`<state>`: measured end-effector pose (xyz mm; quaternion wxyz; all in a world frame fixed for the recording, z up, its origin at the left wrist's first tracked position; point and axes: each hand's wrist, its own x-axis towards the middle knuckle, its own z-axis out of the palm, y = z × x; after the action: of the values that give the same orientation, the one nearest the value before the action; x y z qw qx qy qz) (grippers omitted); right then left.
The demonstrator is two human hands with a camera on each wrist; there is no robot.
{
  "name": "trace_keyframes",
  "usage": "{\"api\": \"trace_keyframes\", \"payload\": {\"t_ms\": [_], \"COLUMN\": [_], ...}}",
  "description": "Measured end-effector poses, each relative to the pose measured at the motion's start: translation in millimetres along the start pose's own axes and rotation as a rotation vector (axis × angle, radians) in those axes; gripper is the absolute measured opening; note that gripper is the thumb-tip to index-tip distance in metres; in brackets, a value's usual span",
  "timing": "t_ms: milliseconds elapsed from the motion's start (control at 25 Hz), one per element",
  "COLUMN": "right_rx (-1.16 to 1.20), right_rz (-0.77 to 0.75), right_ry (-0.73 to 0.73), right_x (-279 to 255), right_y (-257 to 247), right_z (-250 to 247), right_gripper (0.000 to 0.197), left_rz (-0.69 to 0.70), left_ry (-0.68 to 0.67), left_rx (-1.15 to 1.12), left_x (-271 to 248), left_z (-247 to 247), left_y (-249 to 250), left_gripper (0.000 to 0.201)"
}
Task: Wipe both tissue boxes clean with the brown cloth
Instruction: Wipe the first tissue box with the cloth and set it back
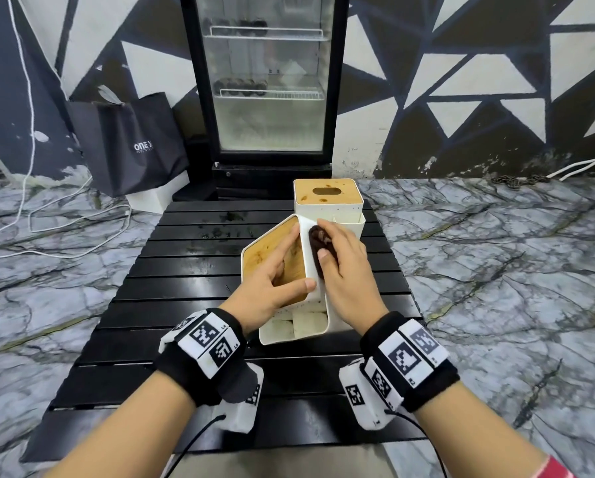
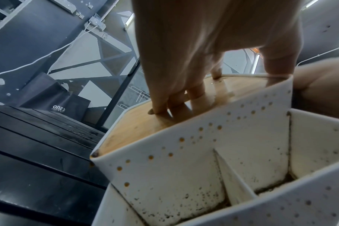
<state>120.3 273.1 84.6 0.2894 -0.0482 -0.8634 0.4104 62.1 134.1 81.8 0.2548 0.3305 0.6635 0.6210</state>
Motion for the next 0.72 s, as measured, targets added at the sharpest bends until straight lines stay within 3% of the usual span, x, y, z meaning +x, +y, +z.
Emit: {"api": "trace_keyframes", "payload": {"t_ms": [120, 320, 520, 720], "right_rx": [-0.002, -0.016, -0.005, -0.047], "right_rz": [-0.066, 0.011, -0.078, -0.003], "right_ry": [-0.031, 0.014, -0.010, -0.055], "right_x": [-3, 5, 14, 20], "right_y": [-1, -2, -8, 5], "right_z": [2, -1, -4, -15], "right_gripper": [0.042, 0.040, 0.040, 0.039], "left_rz": [-0.007, 0.010, 0.038, 0.031], "left_ry": [0.001, 0.009, -0.003, -0.007], "left_rx": [-0.013, 0.010, 0.036, 0.023], "left_x": [-3, -4, -5, -7], "left_z": [-3, 3, 6, 1], "left_y": [0, 2, 2, -2], "left_gripper": [0.076, 0.076, 0.078, 0.077]}}
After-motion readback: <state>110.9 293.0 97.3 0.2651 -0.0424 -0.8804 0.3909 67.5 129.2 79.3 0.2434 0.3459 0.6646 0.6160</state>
